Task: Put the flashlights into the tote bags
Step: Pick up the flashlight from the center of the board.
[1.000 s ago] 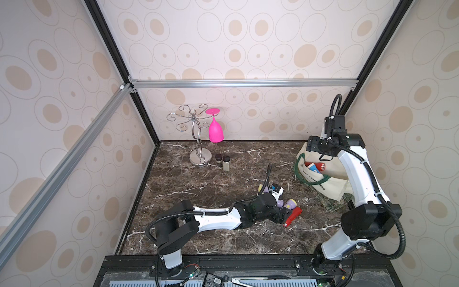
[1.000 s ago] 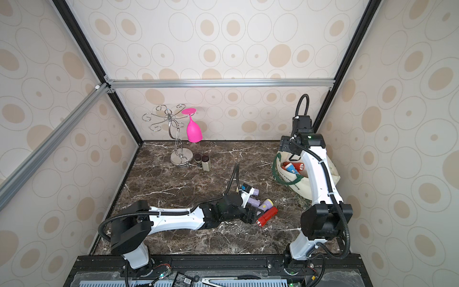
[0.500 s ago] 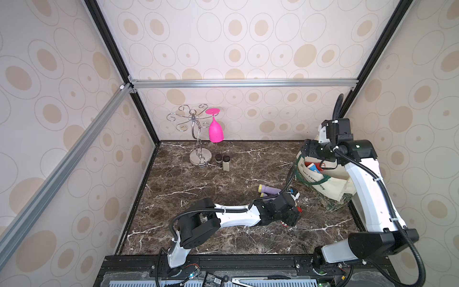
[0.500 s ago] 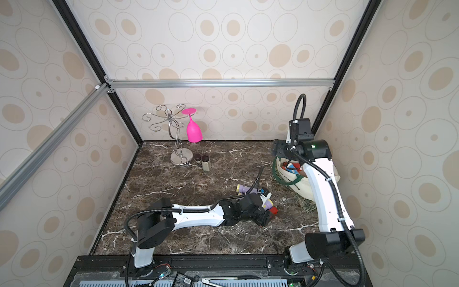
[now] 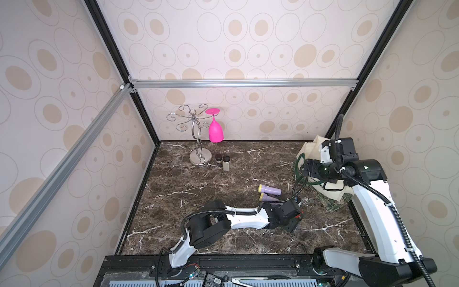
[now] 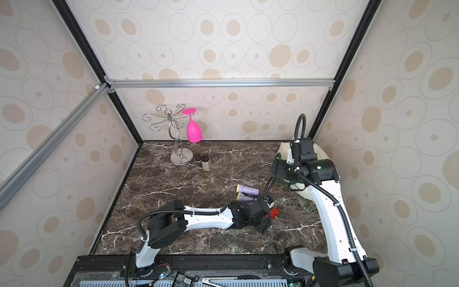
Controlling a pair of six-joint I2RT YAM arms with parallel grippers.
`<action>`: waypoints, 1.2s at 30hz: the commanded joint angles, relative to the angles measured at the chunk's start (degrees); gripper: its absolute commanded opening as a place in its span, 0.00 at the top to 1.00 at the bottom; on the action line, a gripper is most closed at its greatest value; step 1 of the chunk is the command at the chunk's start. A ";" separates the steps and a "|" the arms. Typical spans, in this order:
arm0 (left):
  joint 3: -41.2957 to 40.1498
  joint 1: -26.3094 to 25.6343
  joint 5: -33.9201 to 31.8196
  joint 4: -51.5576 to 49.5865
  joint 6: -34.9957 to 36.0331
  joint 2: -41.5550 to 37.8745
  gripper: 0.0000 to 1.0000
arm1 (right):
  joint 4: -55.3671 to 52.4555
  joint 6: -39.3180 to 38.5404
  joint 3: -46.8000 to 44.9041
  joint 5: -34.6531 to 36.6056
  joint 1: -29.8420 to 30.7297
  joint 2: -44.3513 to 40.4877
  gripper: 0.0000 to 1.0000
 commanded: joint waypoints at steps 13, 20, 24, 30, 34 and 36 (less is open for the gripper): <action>5.98 -2.83 -4.76 -5.37 3.29 7.16 0.42 | -0.23 0.85 -1.29 -1.08 0.42 -1.48 0.12; 6.45 -3.62 -5.25 -5.73 2.51 8.25 0.52 | -0.07 0.62 -1.46 -1.17 0.47 -1.96 0.12; 3.40 -3.66 -6.22 -4.25 1.08 6.07 0.64 | -0.03 0.62 -1.17 -1.20 0.47 -1.92 0.12; -3.87 -3.63 -6.26 1.77 -1.73 -0.67 0.89 | 1.44 0.02 0.12 -2.93 0.55 -2.16 0.15; -9.53 -3.58 -5.99 6.17 -4.65 -7.27 0.99 | 1.95 -1.09 3.00 -5.08 1.16 -0.99 0.16; -12.22 -3.48 -6.07 8.27 -5.76 -11.00 1.00 | 1.55 -2.02 4.42 -6.10 1.75 0.01 0.16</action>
